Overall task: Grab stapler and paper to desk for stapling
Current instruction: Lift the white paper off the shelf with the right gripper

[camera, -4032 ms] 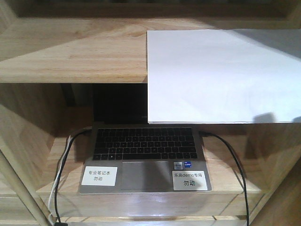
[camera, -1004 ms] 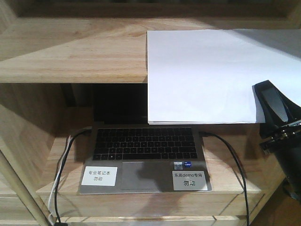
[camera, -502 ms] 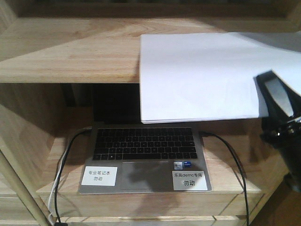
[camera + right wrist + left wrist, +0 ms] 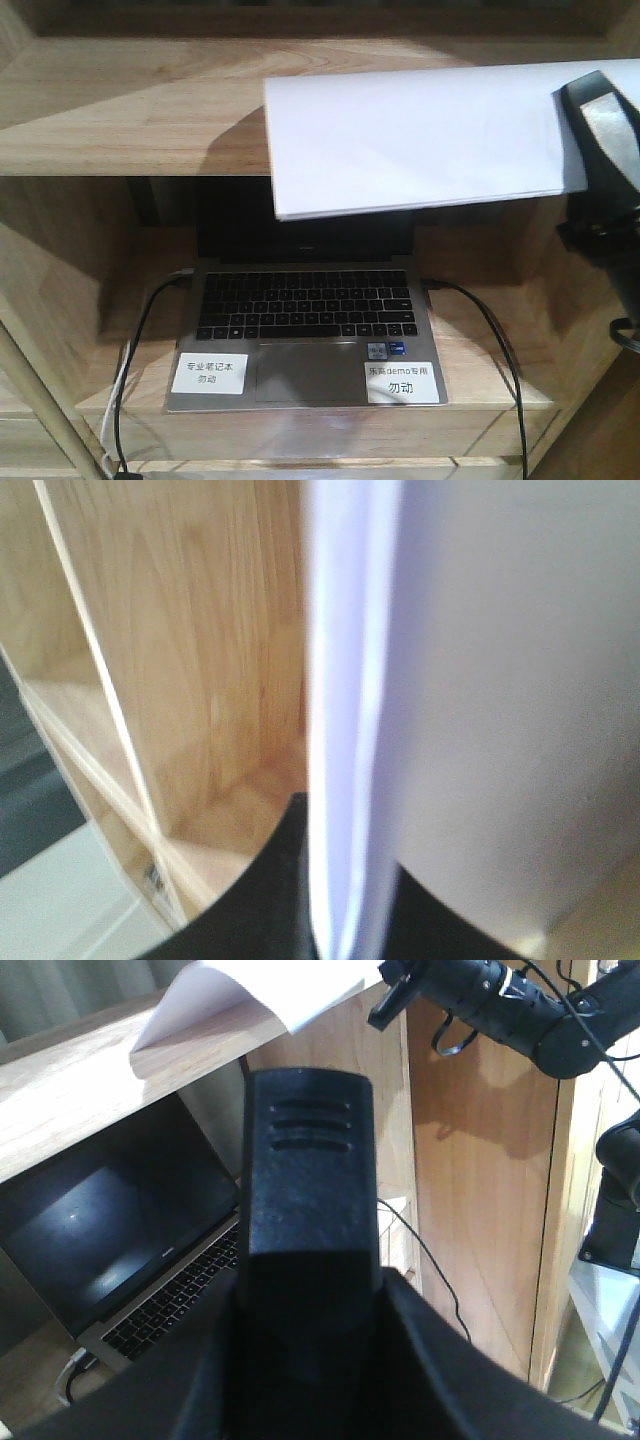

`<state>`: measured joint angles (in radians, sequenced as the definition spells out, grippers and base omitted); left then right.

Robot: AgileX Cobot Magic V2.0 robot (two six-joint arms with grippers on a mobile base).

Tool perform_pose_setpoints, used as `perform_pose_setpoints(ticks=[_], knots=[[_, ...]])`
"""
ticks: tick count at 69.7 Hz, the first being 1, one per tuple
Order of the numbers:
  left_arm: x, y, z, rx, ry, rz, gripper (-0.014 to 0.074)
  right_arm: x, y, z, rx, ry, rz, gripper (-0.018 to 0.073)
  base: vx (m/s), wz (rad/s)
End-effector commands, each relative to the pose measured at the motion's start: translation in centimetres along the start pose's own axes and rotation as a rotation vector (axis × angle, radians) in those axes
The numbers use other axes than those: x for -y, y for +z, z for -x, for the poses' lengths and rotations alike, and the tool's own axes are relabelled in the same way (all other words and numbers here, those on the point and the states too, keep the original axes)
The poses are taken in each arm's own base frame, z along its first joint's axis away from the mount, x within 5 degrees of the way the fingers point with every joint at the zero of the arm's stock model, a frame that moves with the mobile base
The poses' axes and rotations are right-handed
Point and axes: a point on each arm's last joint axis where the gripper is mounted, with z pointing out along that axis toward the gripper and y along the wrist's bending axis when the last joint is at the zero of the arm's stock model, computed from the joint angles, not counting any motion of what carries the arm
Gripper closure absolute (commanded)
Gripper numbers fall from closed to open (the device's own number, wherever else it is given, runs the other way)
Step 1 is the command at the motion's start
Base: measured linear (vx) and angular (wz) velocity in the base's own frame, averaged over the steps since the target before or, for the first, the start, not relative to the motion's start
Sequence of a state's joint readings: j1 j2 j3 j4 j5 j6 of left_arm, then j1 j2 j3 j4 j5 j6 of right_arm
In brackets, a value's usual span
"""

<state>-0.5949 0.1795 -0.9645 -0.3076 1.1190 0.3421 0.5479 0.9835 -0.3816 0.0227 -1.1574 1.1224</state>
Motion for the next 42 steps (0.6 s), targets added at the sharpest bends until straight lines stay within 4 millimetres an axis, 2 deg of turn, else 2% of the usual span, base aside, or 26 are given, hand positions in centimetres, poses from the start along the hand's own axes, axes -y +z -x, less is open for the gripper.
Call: perform_pose_setpoints(ticks=[1,25,42], knots=[[-0.3,-0.1,1.6,0.116,-0.011,0.013,0.0603,-2.0,0.5,1.3,0.071,-0.007,0.179,0.0565,0.0,-0.01],[-0.3,-0.1,1.6,0.116,-0.011,0.013,0.0603,-4.7,-1.1,3.8,0.073,-0.114,0.221,0.0565,0.0,0.0],[-0.3,-0.1,1.6,0.116,-0.011,0.013,0.0603,-6.7,-3.1,4.2,0.055,-0.165,0.226,0.0565,0.0,0.0]])
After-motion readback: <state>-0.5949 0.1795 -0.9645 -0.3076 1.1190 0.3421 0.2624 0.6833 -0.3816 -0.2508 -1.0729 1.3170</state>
